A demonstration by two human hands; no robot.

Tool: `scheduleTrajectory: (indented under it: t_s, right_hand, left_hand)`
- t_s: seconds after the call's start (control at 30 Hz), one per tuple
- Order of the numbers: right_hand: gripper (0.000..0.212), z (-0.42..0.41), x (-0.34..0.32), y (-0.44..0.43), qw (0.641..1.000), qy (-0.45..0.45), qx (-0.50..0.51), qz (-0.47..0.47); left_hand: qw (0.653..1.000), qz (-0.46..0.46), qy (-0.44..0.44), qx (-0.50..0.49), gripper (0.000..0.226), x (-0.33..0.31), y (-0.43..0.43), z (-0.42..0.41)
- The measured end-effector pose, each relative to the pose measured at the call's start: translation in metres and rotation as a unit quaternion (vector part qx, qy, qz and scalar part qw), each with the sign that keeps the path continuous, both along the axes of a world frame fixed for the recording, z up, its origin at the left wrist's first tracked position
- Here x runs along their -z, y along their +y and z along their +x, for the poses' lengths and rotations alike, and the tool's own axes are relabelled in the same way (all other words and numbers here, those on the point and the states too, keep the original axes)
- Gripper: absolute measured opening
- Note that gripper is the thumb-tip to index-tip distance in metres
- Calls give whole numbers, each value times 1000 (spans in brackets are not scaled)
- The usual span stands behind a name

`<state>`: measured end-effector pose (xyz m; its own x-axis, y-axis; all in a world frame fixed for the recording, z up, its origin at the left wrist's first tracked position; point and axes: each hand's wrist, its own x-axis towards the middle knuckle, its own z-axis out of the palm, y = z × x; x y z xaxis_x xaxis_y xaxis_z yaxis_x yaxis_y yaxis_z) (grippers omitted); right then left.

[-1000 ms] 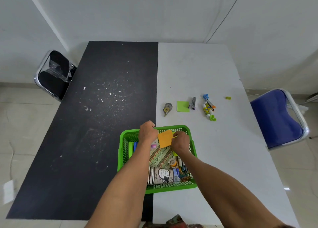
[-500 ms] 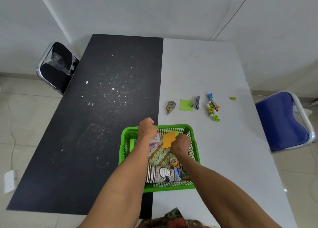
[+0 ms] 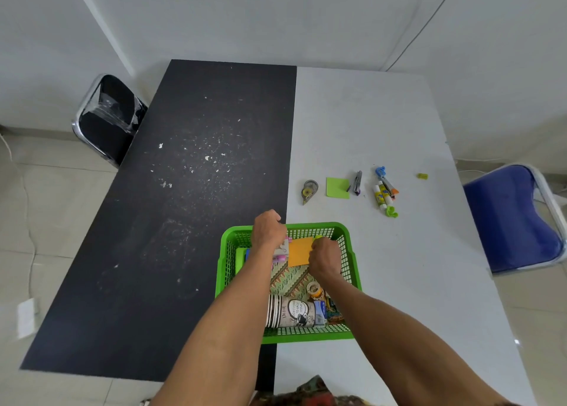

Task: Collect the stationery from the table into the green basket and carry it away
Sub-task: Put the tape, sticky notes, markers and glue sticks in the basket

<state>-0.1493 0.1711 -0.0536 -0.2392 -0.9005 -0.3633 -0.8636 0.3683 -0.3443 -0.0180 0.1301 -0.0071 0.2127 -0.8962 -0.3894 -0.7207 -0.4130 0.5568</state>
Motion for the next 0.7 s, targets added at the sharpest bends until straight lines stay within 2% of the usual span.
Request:
scheduleTrajectory:
  t_s: [0.17, 0.37, 0.53, 0.7]
  right_hand:
    - [26, -3, 3, 2, 999, 23, -42, -8]
    - [18, -6, 7, 6, 993, 43, -111, 26]
    - [23, -7, 8, 9, 976, 99, -192, 32]
    - [26, -8, 9, 12, 968, 126, -213, 47]
  left_hand:
    - [1000, 4, -3, 1, 32, 0, 0, -1]
    - [1000, 8, 0, -4, 33, 1, -1, -1]
    - [1000, 11, -7, 2, 32, 2, -1, -1]
    - [1000, 13, -6, 3, 32, 2, -2, -2]
